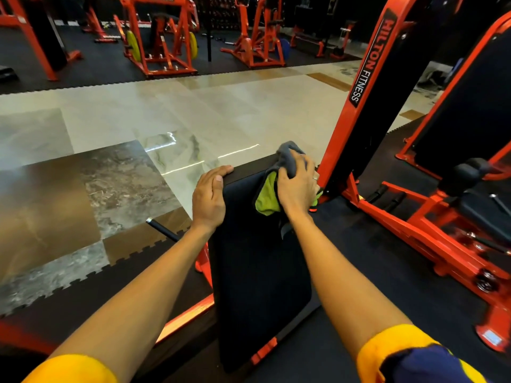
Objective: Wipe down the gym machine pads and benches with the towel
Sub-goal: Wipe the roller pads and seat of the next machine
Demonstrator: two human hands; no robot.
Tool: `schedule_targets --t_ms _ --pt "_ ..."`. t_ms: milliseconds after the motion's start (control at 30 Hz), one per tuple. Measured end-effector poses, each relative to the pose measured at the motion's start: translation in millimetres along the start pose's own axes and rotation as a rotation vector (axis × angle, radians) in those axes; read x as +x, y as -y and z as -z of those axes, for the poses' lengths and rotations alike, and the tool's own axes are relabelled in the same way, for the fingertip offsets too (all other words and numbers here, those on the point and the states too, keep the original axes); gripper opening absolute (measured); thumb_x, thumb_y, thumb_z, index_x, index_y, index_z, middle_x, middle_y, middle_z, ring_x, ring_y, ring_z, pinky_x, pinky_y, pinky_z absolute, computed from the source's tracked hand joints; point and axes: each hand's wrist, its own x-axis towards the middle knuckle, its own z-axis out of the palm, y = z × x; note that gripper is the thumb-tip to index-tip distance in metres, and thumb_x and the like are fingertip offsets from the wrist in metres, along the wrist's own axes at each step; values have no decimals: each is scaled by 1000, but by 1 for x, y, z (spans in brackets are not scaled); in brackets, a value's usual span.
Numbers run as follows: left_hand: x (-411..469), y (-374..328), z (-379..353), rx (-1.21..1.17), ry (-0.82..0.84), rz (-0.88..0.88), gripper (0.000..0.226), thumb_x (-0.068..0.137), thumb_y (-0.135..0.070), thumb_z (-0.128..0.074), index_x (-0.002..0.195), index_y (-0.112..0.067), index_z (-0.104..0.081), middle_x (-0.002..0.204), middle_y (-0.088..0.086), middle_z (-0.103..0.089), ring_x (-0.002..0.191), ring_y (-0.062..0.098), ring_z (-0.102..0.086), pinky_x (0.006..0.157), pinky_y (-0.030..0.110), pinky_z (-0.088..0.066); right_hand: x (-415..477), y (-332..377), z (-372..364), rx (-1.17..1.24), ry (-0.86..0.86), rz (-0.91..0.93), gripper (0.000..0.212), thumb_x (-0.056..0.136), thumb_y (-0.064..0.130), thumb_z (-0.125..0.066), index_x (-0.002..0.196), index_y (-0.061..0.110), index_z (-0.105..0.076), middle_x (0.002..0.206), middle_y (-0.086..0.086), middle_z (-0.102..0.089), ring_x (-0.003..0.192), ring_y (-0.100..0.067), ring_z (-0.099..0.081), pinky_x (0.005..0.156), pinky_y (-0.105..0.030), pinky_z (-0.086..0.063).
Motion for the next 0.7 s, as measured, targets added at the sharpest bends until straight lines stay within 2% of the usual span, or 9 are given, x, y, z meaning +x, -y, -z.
schedule_targets --t_ms 67,200,267,333,400,467,500,567,700 --pt "-1 0 1 6 -9 -9 40 108 -17 -35 124 -11 -71 130 -1 -67 127 16 -57 110 32 -42 -10 25 -2 -71 43 72 45 88 51 -54 132 43 -60 143 10 -50 131 -33 -48 108 -51 -34" --pt "0 1 0 37 -12 -32 39 107 -18 -34 125 -10 -68 127 -6 -63 122 10 -55 107 29 -43 -28 42 -4 -225 173 563 41 90 59 -50 122 41 -67 132 14 -62 128 -28 -48 104 -50 -31" --pt "0 0 0 51 -6 -38 39 108 -19 -34 125 -11 -68 128 -5 -64 122 11 -56 106 28 -43 -2 39 5 -284 254 658 47 90 64 -43 121 41 -68 129 14 -64 125 -25 -51 100 -50 -34" --pt "1 1 1 64 16 -34 40 108 -19 -34 125 -12 -70 130 -3 -66 125 13 -56 108 27 -41 31 35 10 -373 294 598 53 89 67 -37 124 41 -67 128 11 -64 122 -25 -54 99 -49 -36" --pt "1 1 2 68 31 -29 39 109 -19 -34 126 -13 -69 132 -3 -66 128 11 -55 110 25 -40 57 28 11 -381 325 383 48 91 64 -41 124 40 -67 129 5 -62 121 -31 -55 97 -48 -39" --pt "1 0 4 71 39 -36 40 109 -19 -34 127 -12 -69 132 -3 -66 129 10 -54 110 25 -39 64 25 14 -259 308 122 43 93 59 -46 123 38 -68 131 1 -60 122 -37 -54 97 -49 -40" --pt "1 0 4 74 40 -43 40 108 -19 -34 127 -12 -69 132 -3 -66 129 10 -54 110 24 -39 60 29 13 -228 288 58 43 93 59 -46 122 36 -68 131 0 -60 123 -37 -53 99 -50 -40" --pt "2 0 5 79 34 -58 41 108 -19 -33 126 -11 -69 132 -2 -66 128 10 -55 110 24 -39 40 46 7 -287 286 117 45 91 59 -45 119 35 -70 129 1 -62 124 -34 -52 103 -51 -36" --pt "1 -2 4 115 30 -40 43 106 -24 -32 126 -6 -66 128 6 -65 121 16 -56 106 24 -41 -9 72 -2 -354 279 512 49 89 63 -42 114 36 -73 121 9 -68 116 -26 -58 98 -46 -30"
